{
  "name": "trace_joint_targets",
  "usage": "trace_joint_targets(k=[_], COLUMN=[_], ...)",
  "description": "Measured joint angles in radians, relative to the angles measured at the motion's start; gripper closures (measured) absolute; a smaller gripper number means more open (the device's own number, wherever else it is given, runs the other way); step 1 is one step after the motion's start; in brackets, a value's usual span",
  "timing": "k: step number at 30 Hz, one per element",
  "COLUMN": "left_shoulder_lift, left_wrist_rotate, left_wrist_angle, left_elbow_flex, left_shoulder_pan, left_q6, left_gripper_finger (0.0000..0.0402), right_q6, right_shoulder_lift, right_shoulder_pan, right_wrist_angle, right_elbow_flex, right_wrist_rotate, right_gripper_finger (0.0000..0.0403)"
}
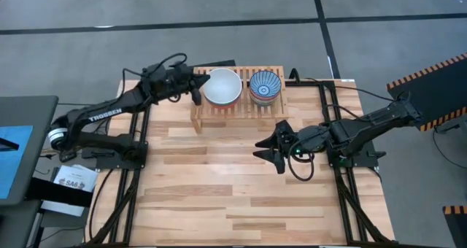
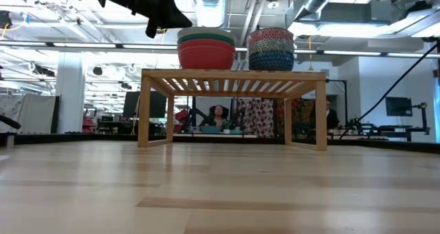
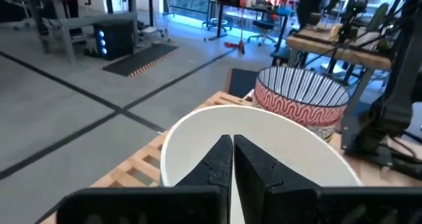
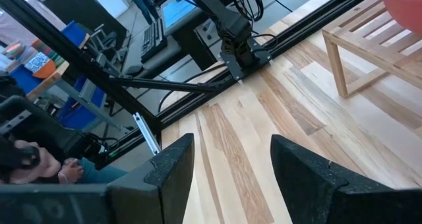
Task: Place and stack bowls onto a shelf
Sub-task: Stack the big white bowl on top of the other big dark blue bowl on the shelf
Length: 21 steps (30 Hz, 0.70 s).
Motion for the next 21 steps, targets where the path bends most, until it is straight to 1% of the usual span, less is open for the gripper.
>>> trace_joint_targets(k=[5, 13, 21], left_shoulder_lift=[0.032, 0.038, 0.065], left_wrist_rotate=[-0.034, -0.147, -0.168], left_wrist_angle=[0.009, 0.008, 0.009], left_elbow_flex=[0.000, 0.000, 0.000], left_shoulder_pan=[0.000, 0.003, 0.006], left_q6=[0.030, 0.056, 0.048], left_gripper_finger=[0.0401, 0.0401, 0.0401], right_q6=[0.000, 0.000, -0.001], right_shoulder_lift=[0.000, 0.000, 0.000], right_shoulder_pan=[0.000, 0.000, 0.000], right_wrist_angle=[0.001, 0.003, 0.002], right_elbow_flex=[0.000, 0.000, 0.000], right_wrist_rotate=[0.000, 0.000, 0.000], right_gripper_finger=[0.0177, 0.0177, 0.0177])
